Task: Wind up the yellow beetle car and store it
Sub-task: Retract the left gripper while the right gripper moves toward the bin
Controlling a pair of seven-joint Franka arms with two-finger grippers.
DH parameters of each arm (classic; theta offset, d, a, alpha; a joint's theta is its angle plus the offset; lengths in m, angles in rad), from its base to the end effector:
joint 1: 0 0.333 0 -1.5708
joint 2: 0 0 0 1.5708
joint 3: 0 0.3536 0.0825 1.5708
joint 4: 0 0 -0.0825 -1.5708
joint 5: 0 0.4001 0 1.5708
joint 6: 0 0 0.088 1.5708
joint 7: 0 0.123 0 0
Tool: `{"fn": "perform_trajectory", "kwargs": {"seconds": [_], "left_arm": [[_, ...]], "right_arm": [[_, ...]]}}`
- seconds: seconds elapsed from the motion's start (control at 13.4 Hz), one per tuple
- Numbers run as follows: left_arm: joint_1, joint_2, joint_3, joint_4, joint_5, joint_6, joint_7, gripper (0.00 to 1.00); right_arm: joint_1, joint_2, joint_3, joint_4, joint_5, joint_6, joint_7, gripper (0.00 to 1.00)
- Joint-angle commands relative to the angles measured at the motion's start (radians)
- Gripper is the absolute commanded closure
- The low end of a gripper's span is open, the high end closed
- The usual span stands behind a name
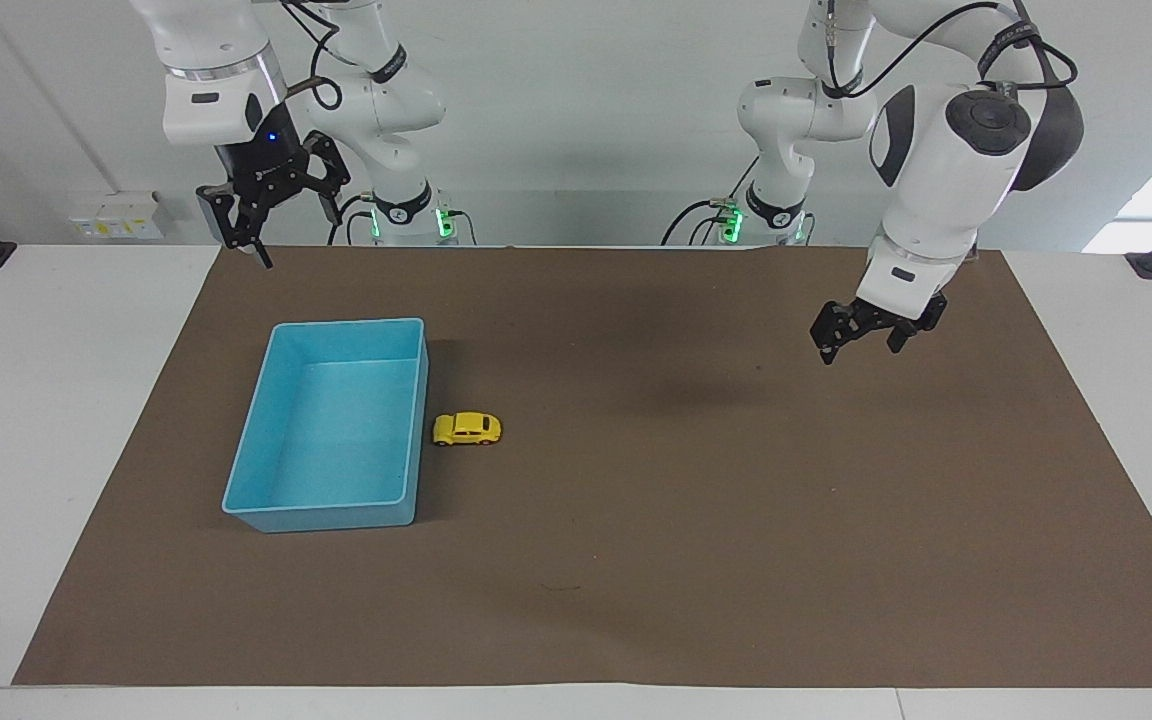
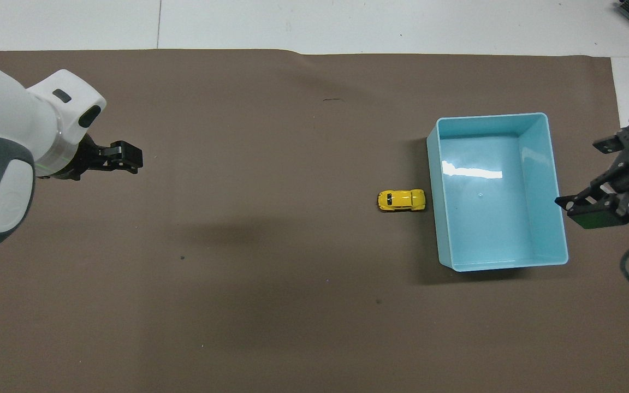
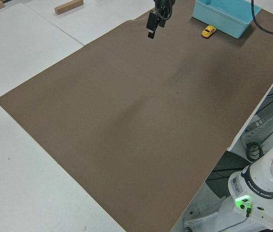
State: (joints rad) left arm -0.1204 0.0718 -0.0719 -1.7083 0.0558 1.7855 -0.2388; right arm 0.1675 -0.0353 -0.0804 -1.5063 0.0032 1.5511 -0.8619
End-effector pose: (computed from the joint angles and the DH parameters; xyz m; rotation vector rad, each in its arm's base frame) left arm 0.5950 -0.1088 0.5550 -3.0940 -0.0541 -0.0248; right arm 0.5554 0.0479 0.6956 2.7705 1.4233 0.1190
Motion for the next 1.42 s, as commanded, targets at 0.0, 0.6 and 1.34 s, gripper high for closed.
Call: {"fn": "perform_trajectory", "kwargs": {"seconds": [0.0,0.6,1.34], "left_arm": [[0.045,-0.052,-0.009,-0.028,-0.01,-0.026,0.126,0.0],[0.125,-0.11,-0.008,-0.027,-0.01,-0.089,0.326,0.0],[0.157,-0.196,0.0,0.128,-0.067,-0.297,0.412,0.0]], "right_arm": [[-0.002,-0.017,0.004,-0.006,-0.022,-0.017,-0.115,0.0],[0.0,-0.015,0.01,-0.006,-0.022,-0.016,-0.419,0.0],[0.0,-0.006,0.077,-0.019,-0.012,-0.032,-0.462,0.0]]}}
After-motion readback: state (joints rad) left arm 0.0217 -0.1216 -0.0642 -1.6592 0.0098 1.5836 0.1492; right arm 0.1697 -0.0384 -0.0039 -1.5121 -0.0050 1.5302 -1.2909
